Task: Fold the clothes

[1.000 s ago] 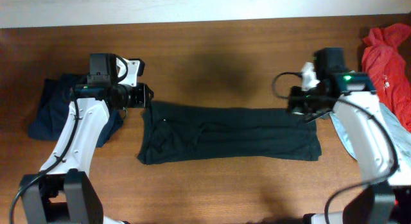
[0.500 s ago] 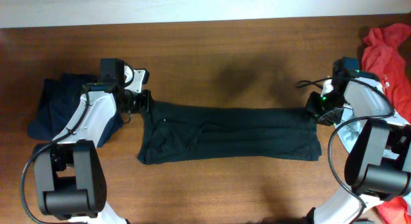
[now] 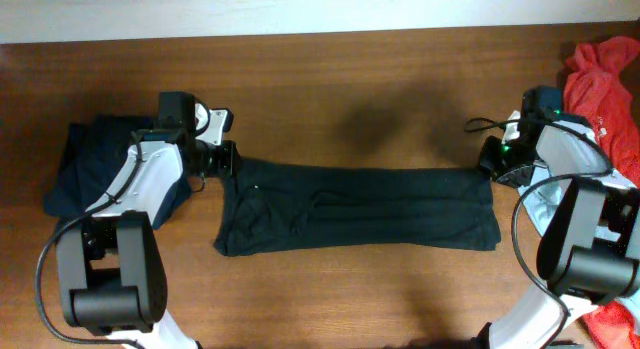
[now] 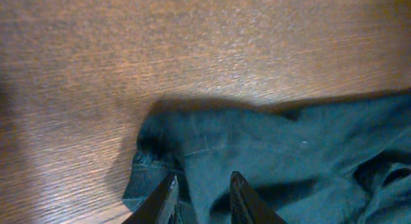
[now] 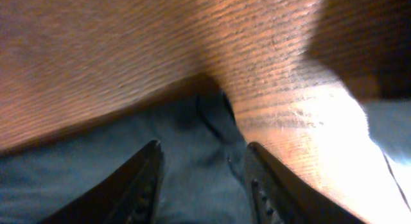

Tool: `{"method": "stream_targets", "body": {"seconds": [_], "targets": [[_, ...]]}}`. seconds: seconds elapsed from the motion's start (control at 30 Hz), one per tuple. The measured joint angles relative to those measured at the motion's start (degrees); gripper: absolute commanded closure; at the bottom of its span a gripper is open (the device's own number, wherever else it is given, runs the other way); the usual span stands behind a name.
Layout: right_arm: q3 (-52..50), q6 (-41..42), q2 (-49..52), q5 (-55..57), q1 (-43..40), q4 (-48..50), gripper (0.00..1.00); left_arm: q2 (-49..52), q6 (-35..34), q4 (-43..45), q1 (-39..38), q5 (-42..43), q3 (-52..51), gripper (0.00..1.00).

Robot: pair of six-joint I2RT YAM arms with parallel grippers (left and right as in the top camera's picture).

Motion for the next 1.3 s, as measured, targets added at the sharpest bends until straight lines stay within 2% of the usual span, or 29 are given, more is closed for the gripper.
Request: {"method": "stream_targets", "body": {"seconds": [0.13, 0.27, 0.37, 1.07, 1.13, 1.17, 1.23, 1.3], "targets": [[0.00, -0.26, 2.10, 0.00, 0.00, 0.94, 0.68, 0.57, 0.00, 0.00, 0.00, -0.02, -0.02, 0.73], [0.00, -0.46, 2.69, 0.24, 0.00, 1.36, 0.90, 0.61, -0.02, 0.00, 0.00, -0.02, 0.00, 0.73], [0.00, -0.66, 2.80, 0.13, 0.00, 1.38, 0.94, 0.63, -0.02, 0.00, 0.00, -0.02, -0.02, 0.73], [0.07, -0.66, 2.80, 0.00, 0.00, 1.14, 0.96, 2.49, -0.02, 0.33, -0.11, -0.04, -0.02, 0.73], [0.07, -0.63, 2.80, 0.00, 0.00, 1.11, 0.96, 3.80, 0.00, 0.63, -0.28, -0.02, 0.00, 0.78], [0.07, -0.68, 2.80, 0.00, 0.00, 1.09, 0.96, 4.35, 0.00, 0.70, -0.33, -0.04, 0.00, 0.87], [0.07, -0.66, 2.80, 0.00, 0.00, 1.07, 0.96, 5.99, 0.20, 0.79, -0.35, -0.04, -0.02, 1.00], [0.07, -0.68, 2.80, 0.00, 0.00, 0.92, 0.96, 6.84, 0.15, 1.01, -0.37, 0.09, -0.02, 0.99]]}}
